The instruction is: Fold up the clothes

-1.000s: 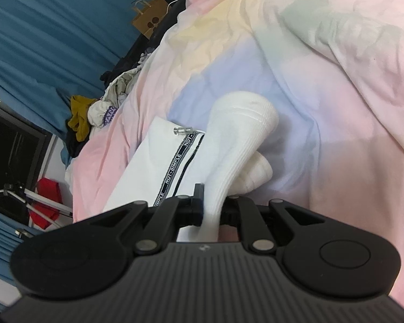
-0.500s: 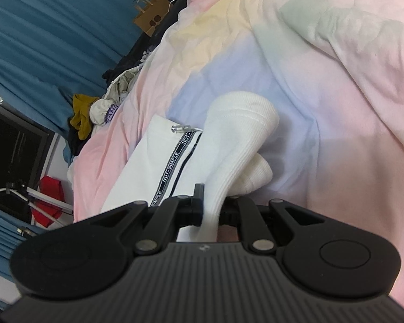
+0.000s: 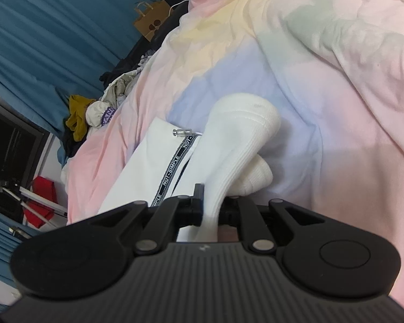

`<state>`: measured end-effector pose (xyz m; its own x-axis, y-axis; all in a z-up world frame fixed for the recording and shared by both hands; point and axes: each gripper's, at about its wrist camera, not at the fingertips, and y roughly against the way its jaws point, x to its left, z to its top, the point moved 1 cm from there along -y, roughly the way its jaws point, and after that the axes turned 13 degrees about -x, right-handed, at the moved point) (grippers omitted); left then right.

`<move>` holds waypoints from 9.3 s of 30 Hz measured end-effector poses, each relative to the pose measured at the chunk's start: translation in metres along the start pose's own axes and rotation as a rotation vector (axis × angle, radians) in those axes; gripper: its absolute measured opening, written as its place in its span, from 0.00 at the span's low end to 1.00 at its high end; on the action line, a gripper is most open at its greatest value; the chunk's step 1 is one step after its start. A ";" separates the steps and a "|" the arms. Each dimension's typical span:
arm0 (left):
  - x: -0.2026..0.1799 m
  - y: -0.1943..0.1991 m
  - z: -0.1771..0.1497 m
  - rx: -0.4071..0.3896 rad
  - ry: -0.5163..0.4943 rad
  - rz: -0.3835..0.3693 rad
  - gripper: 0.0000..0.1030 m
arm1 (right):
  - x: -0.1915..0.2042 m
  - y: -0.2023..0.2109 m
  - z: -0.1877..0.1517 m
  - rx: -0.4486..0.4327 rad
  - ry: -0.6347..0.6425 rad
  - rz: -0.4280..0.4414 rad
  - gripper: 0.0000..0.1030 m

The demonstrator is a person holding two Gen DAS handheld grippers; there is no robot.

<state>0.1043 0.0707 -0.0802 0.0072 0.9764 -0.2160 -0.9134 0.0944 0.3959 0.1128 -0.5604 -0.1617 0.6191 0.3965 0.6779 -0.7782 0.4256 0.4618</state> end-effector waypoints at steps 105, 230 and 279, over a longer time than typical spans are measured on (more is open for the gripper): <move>-0.081 -0.002 0.007 -0.006 0.112 -0.444 0.05 | 0.091 0.022 -0.171 0.718 -0.341 0.416 0.63; 0.260 0.084 0.007 -0.191 0.880 0.404 0.71 | 0.172 0.151 -0.243 0.245 0.865 0.626 0.18; -0.254 -0.031 -0.050 -0.164 -0.629 -0.226 0.56 | 0.134 0.043 -0.120 0.583 0.070 0.595 0.23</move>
<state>0.1106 -0.1899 -0.0818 0.3944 0.8681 0.3015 -0.9111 0.3266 0.2515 0.1749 -0.3917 -0.1197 0.0773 0.4798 0.8740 -0.8950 -0.3529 0.2728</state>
